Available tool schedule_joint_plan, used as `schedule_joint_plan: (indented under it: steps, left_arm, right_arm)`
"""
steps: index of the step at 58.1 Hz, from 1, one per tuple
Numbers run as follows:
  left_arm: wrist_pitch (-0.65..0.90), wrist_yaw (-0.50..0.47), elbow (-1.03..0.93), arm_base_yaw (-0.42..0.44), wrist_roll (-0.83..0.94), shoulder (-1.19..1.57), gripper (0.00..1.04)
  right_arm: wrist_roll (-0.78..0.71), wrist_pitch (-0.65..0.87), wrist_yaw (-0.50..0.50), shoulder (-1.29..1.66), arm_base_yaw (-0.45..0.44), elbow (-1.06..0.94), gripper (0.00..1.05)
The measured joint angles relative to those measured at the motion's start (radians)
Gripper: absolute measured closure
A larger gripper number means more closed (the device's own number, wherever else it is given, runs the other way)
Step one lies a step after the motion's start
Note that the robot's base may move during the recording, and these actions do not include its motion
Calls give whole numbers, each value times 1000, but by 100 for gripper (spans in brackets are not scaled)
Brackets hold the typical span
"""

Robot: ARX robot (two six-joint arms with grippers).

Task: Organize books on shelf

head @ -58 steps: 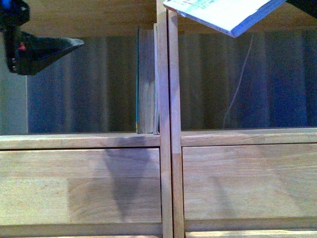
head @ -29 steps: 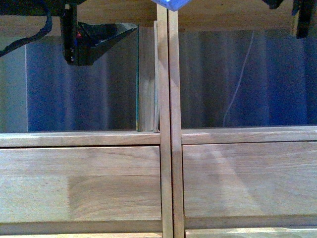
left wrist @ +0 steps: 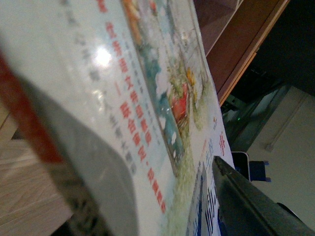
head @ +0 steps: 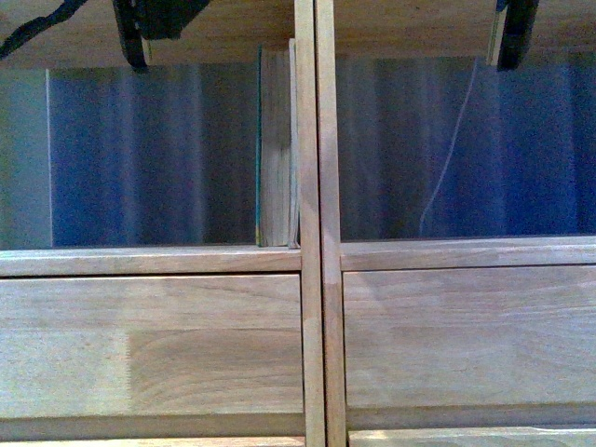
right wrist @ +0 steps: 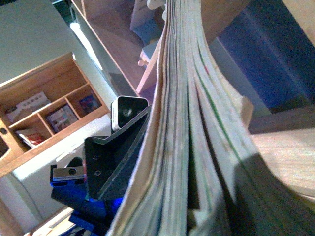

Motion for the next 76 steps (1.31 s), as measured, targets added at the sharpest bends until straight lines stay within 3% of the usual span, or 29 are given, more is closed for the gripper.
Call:
schedule_joint_plan:
  steps: [14, 17, 30, 33, 38, 52, 65, 76]
  left_arm:
    - [85, 38, -29, 9, -24, -17, 93]
    - [96, 43, -31, 9, -33, -20, 97]
    - [99, 37, -52, 20, -37, -45, 98]
    - [94, 29, -62, 35, -36, -62, 98]
    - [83, 13, -80, 68, -24, -93, 98]
    - [-97, -93, -101, 203, 167, -133, 98]
    - [-209, -201, -117, 297, 469, -60, 98]
    - [-175, -344, -26, 315, 710, 75, 98]
  right_arm:
    - [110, 44, -86, 0, -4, -12, 97]
    - [108, 55, -96, 0, -1, -20, 96]
    - [101, 55, -129, -21, 8, -44, 62]
    - [97, 53, -155, -41, -10, -66, 50]
    - [94, 53, -185, -74, -43, -98, 38]
    - [79, 66, -303, -181, -265, -201, 6]
    - [-8, -27, -332, -236, -553, -256, 7]
    - [-337, -241, -195, -325, -682, -284, 7]
